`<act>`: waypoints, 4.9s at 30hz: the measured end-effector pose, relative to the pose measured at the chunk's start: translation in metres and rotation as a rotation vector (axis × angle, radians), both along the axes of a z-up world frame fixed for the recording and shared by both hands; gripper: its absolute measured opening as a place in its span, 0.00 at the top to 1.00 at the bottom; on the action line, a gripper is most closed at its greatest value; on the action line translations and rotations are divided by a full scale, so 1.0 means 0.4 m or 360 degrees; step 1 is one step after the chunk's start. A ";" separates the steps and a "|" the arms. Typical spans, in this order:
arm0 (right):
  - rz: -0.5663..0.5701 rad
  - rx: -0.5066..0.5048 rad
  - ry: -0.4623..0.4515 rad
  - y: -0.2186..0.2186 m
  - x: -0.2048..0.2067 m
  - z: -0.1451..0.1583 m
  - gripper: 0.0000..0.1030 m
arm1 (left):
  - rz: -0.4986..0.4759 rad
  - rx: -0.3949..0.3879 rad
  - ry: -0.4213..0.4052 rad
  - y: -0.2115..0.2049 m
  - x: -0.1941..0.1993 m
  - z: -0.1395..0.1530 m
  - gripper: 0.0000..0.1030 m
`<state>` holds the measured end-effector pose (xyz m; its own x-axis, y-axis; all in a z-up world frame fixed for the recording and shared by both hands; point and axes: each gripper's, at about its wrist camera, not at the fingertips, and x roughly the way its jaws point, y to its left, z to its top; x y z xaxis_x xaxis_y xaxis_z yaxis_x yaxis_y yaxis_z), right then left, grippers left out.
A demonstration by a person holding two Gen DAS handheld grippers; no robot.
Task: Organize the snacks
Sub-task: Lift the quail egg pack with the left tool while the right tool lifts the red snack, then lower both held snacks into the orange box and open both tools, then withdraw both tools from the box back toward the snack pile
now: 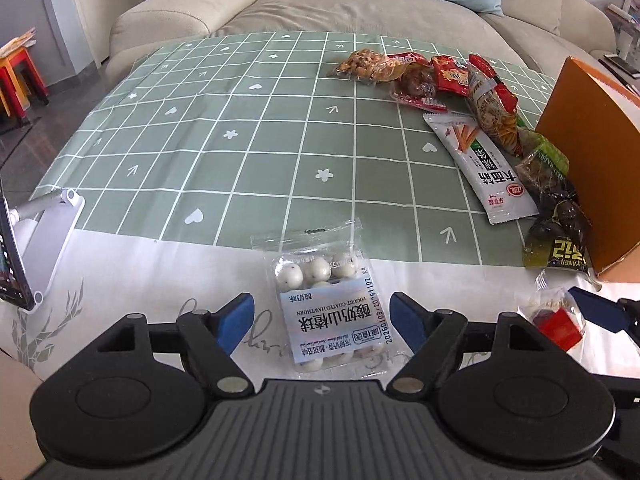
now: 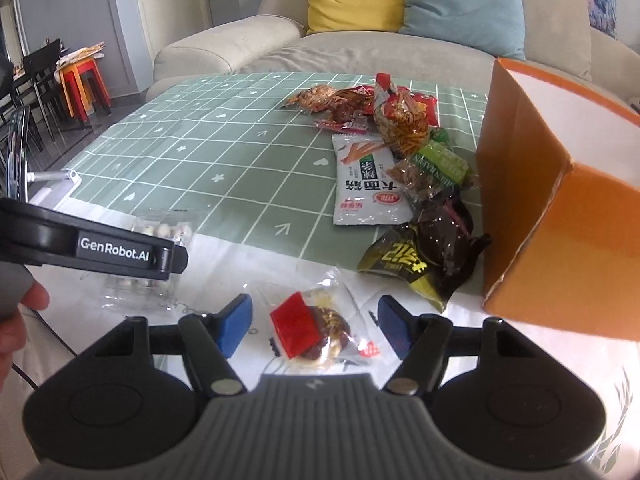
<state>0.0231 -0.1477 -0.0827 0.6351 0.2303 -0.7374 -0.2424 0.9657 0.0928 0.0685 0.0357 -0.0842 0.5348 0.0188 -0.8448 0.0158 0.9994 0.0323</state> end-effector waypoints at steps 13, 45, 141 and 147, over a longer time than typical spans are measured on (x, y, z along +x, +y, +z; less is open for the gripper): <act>0.0050 -0.0125 0.0077 0.021 0.013 -0.016 0.65 | -0.0073 0.0016 0.0116 -0.020 0.010 -0.001 0.33; -0.0093 -0.0285 0.0142 -0.389 0.204 0.390 0.68 | -0.0430 -0.0327 0.0028 -0.420 0.165 0.400 0.35; -0.0383 -0.0108 -0.0135 -0.027 -0.021 0.124 0.41 | -0.0446 -0.0132 -0.0129 -0.092 0.015 0.111 0.33; -0.0444 -0.0107 -0.0070 -0.020 0.039 0.065 0.45 | -0.0416 -0.0151 -0.0115 -0.093 0.025 0.071 0.34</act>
<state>0.0386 -0.1559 -0.0566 0.6986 -0.0062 -0.7155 0.0310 0.9993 0.0216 0.0785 -0.0014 -0.0560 0.5700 -0.2048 -0.7957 0.2743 0.9603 -0.0506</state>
